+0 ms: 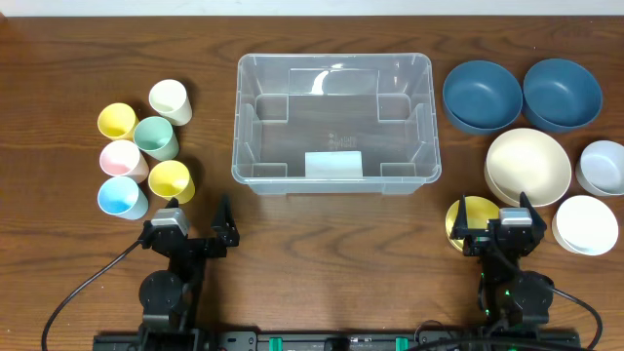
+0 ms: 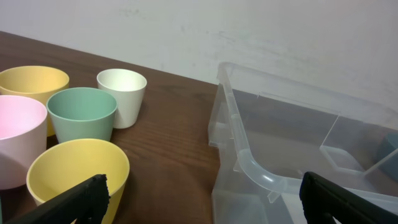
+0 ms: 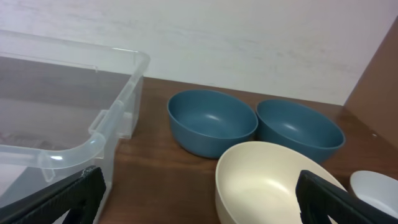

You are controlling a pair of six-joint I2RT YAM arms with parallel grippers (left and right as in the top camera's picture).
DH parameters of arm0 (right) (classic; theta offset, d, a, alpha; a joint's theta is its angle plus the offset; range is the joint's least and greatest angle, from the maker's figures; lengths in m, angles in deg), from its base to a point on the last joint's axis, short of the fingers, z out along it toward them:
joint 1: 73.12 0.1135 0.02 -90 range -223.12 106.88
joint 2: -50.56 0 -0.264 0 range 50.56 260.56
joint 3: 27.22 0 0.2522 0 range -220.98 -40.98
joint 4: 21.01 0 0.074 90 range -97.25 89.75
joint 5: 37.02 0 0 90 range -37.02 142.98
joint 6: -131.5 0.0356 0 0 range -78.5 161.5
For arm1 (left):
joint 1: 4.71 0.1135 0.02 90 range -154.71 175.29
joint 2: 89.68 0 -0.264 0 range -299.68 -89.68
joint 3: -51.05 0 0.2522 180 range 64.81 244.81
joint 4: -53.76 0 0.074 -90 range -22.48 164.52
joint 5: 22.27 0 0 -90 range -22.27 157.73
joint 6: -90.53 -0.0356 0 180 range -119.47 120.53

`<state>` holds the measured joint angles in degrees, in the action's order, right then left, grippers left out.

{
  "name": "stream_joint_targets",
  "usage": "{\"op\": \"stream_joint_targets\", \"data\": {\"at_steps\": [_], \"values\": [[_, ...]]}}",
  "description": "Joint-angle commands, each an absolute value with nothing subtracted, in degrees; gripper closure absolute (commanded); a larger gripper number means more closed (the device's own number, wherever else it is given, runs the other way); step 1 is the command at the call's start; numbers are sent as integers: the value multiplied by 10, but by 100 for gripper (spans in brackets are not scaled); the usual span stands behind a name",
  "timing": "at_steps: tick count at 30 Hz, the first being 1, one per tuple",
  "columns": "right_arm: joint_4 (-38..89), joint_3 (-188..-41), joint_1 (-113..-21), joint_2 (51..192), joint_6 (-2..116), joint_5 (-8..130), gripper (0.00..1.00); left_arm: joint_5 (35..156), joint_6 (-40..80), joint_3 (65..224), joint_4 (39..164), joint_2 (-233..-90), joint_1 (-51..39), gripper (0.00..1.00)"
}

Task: Pack container
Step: 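Raise the right gripper and move it toward the cream bowl, then grasp the rim of the cream bowl with the right gripper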

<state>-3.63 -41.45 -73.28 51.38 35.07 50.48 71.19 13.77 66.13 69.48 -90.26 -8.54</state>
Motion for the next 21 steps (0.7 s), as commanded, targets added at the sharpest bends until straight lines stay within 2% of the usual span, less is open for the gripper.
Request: {"op": "stream_joint_targets", "data": {"at_steps": [1,6,11,16,21], "values": [[-38,-450,-736,509,363,490,1,712,131,650,713,-900,-84,2],[26,-579,-736,515,361,490,1,712,131,650,713,-900,-84,2],[87,-746,-736,604,361,489,1,712,131,650,713,-900,-84,2],[174,-952,-736,789,370,505,1,712,131,651,713,-900,-84,2],[324,-1182,-736,1014,369,542,1,712,131,650,713,-900,-84,2]]}}
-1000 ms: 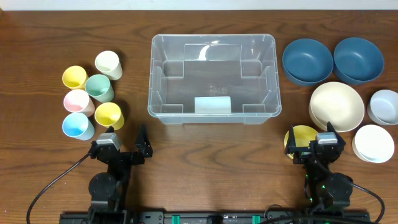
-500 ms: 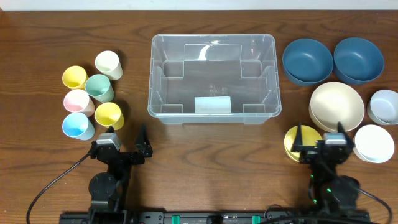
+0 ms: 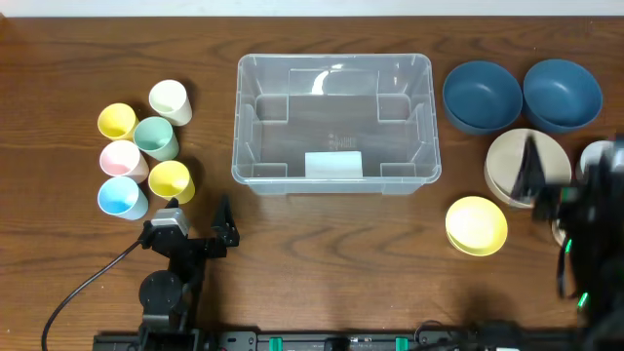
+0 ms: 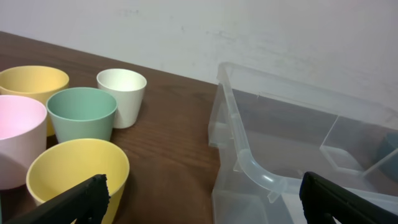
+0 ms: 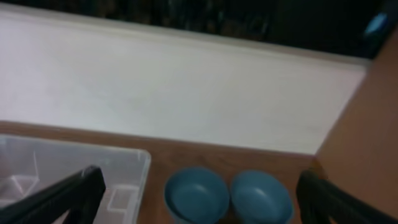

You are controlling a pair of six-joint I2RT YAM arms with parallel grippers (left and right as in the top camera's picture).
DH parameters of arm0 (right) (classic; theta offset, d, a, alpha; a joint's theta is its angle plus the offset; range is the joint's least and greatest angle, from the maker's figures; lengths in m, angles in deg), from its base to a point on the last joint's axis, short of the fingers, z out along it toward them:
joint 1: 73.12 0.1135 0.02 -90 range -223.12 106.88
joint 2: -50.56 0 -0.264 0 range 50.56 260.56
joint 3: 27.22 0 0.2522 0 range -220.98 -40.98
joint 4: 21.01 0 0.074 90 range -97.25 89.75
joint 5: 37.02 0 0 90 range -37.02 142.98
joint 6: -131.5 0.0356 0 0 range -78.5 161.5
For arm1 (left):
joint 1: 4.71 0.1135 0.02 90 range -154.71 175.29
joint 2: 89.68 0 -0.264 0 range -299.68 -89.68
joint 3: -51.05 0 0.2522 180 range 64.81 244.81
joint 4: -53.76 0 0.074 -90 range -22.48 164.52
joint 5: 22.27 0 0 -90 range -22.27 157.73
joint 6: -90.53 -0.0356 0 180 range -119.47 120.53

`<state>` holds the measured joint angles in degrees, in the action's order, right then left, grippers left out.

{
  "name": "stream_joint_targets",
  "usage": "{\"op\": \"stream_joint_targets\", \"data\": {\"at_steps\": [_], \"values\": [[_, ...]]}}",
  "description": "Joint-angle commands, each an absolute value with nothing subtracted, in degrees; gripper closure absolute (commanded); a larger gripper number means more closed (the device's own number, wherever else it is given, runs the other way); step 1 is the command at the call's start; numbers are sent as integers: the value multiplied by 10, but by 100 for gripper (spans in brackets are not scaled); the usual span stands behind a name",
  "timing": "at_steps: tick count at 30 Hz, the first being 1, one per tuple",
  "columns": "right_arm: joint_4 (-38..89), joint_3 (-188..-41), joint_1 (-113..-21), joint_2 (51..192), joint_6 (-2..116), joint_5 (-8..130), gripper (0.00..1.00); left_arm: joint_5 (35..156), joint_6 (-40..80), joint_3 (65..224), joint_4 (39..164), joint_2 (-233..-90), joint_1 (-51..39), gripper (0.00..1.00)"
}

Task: Pack container
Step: 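Grasp the rim of the cream bowl with the right gripper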

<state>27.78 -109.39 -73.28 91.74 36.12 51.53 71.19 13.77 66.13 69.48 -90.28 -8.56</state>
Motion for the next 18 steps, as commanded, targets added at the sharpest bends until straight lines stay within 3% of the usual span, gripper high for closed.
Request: {"op": "stream_joint_targets", "data": {"at_steps": [1,6,12,18], "values": [[359,-1228,-736,1058,369,547,1,712,131,650,713,-900,-84,2],[509,-1379,-736,1226,368,548,1,712,131,650,713,-900,-84,2],[580,-1389,-739,1327,410,551,1,712,131,650,713,-900,-84,2],[653,-1388,-800,1402,496,582,1,712,131,650,713,-900,-84,2]]}}
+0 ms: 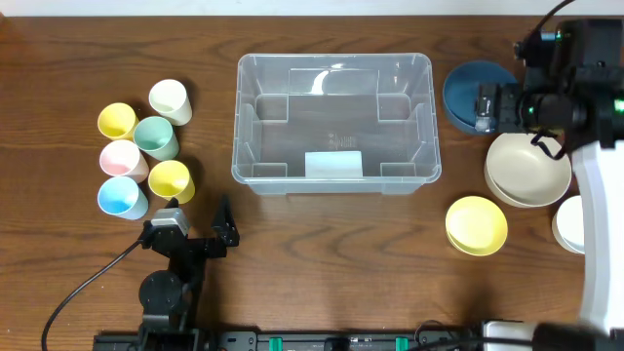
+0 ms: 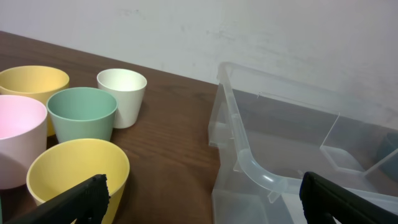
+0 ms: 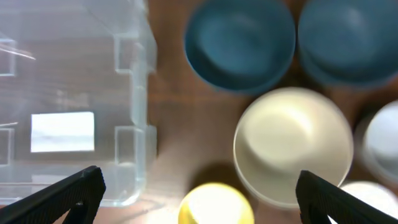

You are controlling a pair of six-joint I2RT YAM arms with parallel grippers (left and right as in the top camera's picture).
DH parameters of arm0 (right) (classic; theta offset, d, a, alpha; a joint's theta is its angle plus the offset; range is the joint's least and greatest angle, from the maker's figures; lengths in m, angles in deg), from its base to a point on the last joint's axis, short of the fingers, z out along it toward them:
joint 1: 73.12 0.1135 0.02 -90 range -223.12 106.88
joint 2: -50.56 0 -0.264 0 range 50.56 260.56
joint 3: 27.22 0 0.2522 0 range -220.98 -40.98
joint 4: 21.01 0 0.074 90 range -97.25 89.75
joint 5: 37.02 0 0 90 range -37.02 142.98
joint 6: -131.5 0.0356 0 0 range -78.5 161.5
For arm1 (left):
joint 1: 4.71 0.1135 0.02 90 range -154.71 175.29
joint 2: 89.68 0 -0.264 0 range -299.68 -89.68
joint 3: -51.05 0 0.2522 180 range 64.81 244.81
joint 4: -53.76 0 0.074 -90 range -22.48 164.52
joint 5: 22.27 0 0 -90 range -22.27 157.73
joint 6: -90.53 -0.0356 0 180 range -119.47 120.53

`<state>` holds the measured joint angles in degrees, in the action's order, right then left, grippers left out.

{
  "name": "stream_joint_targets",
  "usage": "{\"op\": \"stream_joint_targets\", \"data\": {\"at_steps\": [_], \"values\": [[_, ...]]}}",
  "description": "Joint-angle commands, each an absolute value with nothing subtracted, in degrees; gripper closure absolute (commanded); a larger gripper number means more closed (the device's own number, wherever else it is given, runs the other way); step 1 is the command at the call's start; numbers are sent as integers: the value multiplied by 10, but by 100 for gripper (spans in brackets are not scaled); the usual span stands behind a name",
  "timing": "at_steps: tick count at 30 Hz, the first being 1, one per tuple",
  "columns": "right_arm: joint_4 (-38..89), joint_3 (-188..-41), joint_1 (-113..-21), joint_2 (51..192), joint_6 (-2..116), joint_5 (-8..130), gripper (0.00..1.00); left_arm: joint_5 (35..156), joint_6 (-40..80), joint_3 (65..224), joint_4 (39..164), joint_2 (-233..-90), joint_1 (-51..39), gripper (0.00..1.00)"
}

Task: Pack container
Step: 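Grasp the rim of the cream bowl with the right gripper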

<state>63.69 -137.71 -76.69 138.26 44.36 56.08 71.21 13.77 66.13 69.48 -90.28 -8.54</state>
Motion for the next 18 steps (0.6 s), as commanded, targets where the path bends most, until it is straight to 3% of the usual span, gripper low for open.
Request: {"op": "stream_joint_targets", "data": {"at_steps": [1,10,18], "values": [[666,-1387,-812,1411,496,582,1,712,131,650,713,-900,-84,2],[718,-1345,-851,1452,413,580,1,712,131,650,713,-900,-84,2],[599,-1196,-851,1454,404,579,1,712,131,650,713,-900,-84,2]]}}
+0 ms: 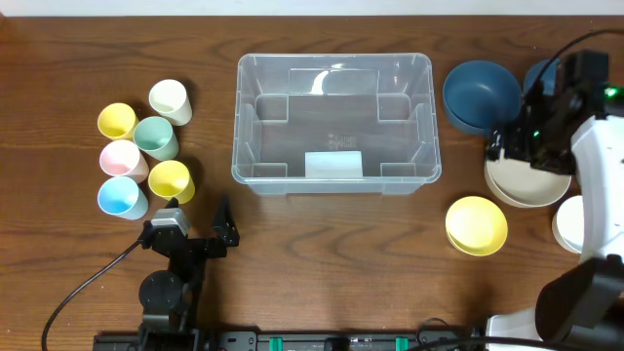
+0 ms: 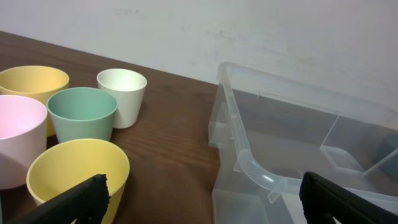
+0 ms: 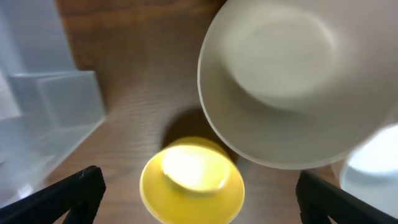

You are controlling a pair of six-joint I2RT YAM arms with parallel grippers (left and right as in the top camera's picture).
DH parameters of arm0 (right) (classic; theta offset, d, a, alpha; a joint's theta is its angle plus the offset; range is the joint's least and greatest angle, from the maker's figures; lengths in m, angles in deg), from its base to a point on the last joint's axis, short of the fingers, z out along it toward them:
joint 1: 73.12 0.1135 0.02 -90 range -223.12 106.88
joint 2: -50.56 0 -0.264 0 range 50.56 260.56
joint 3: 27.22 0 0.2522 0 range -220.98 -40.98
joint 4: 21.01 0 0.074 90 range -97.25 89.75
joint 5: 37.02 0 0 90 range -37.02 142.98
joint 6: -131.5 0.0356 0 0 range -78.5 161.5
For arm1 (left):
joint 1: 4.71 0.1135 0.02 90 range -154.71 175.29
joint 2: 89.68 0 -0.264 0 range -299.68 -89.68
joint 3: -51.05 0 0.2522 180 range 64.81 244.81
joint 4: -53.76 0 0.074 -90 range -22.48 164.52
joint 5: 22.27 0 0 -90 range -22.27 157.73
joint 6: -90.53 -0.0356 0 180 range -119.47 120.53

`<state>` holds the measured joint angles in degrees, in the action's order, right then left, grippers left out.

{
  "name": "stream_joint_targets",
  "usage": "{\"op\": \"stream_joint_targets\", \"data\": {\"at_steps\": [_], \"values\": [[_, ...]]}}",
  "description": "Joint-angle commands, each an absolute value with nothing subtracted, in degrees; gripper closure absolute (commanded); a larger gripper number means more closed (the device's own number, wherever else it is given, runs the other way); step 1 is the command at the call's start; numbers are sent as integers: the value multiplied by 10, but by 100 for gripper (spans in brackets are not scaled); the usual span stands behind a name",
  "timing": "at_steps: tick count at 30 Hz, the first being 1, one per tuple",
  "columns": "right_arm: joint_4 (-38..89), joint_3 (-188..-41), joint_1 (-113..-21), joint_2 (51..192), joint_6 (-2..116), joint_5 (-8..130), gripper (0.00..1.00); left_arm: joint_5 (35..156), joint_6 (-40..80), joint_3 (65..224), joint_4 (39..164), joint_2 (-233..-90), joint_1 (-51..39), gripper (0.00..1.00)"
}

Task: Pack container
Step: 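Grasp the rim of the cream bowl with the right gripper, then lift the cream bowl and carry it into the clear bin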

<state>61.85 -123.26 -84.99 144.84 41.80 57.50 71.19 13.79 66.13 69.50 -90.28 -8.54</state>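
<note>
A clear plastic container (image 1: 334,117) stands empty mid-table. Several pastel cups (image 1: 144,151) cluster to its left. To its right are two dark blue bowls (image 1: 482,95), stacked cream bowls (image 1: 526,183), a yellow bowl (image 1: 476,225) and white bowls (image 1: 567,226). My right gripper (image 1: 524,146) hangs open above the cream bowl (image 3: 298,81), looking down; the yellow bowl (image 3: 191,180) lies between its fingers (image 3: 78,190), untouched. My left gripper (image 2: 202,208) rests open at the table's front, by a yellow cup (image 2: 78,168), holding nothing.
The right arm covers part of the far-right blue bowl and the pale bowl beneath it in the overhead view. The container's corner (image 3: 43,99) shows left of the cream bowl. A white wall runs behind the table (image 2: 186,31).
My right gripper has shifted from above the blue bowls toward the front and now hangs lower over the cream bowl. The left arm and all the objects are unchanged.
Both grippers rested open at the table's front, the right one by the yellow bowl. The right arm was then raised at the right edge, then over the blue bowls facing down, and now stands over the cream bowl. Nothing has been picked up.
</note>
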Motion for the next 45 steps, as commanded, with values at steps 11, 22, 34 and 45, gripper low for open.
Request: {"op": "stream_joint_targets", "data": {"at_steps": [11,22,34,45], "values": [[390,-1027,-851,1454,447,582,9,712,131,650,713,-900,-84,2],[299,-955,-851,1454,462,575,59,712,131,650,713,-900,-84,2],[256,-955,-852,1454,462,573,97,712,131,650,713,-900,-84,2],[280,-1008,-851,1450,462,569,99,712,131,650,713,-900,-84,2]]}}
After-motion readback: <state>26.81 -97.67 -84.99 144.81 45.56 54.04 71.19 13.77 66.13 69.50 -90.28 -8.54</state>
